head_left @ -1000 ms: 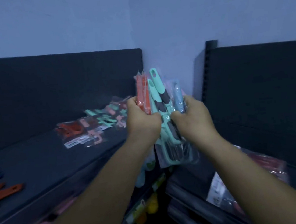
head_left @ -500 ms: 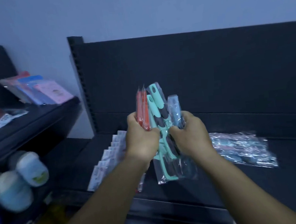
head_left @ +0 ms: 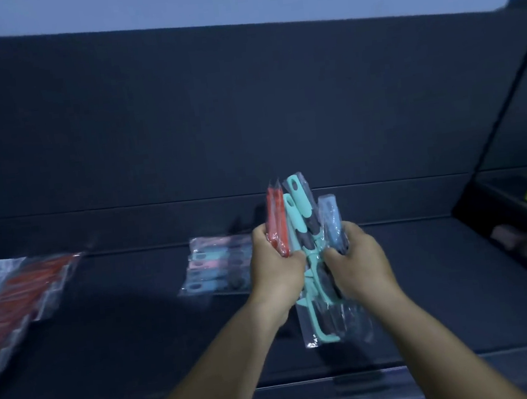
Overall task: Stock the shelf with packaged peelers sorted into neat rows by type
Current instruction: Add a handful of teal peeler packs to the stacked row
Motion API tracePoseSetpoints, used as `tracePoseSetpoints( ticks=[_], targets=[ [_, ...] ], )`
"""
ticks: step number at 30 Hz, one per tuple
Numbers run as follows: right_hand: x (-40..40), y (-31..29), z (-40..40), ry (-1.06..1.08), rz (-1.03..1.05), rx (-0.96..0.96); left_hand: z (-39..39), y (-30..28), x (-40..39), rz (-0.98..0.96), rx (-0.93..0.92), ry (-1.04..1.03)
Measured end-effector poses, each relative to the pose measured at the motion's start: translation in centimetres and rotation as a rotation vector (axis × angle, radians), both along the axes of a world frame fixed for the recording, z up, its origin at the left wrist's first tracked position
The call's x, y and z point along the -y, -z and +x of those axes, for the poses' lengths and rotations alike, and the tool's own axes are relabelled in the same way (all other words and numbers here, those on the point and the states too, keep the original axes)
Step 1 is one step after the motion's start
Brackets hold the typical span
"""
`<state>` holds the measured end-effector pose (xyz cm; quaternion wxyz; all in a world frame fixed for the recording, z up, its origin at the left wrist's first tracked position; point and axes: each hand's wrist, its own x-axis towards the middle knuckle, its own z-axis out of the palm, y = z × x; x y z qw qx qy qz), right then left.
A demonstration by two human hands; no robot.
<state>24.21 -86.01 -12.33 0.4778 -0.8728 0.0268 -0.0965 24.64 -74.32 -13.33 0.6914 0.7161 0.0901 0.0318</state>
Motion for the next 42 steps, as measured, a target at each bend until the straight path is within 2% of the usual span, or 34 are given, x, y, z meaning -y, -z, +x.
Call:
tracePoseSetpoints(
  ticks=[6,12,16,21,26,29,32,37,42],
  targets=[
    [7.2,3.7,2.5,0.057,-0.086,-0.085,2.8,3.3,7.0,0.043,-0.076,0.095],
    [10.2,6.2,4.4,0.054,-0.191,-0.13,4.8,5.7,9.6,0.134,-0.13,0.181],
    [11.0,6.8,5.6,0.043,-0.296,-0.155,5.6,6.6,9.2,0.249,-0.164,0.207],
    [11.4,7.6,6.4,0.036,-0.444,-0.313,6.5,7.1,7.2,0.437,-0.176,0.186],
    [11.4,8.1,5.9,0.026,-0.499,-0.416,6.5,7.4,5.7,0.548,-0.171,0.167],
    [11.9,8.1,5.8,0.021,-0.654,-0.471,6.5,7.6,5.4,0.594,-0.161,0.185],
    [12.5,7.7,6.5,0.088,-0.717,-0.428,6.4,7.7,5.4,0.665,-0.146,0.199],
    [13.2,7.3,9.2,0.184,-0.526,-0.333,6.7,7.3,6.2,0.811,-0.121,0.205],
    [13.7,7.1,11.5,0.189,-0.347,-0.472,7.0,7.0,6.9,0.848,-0.098,0.245]
  ],
)
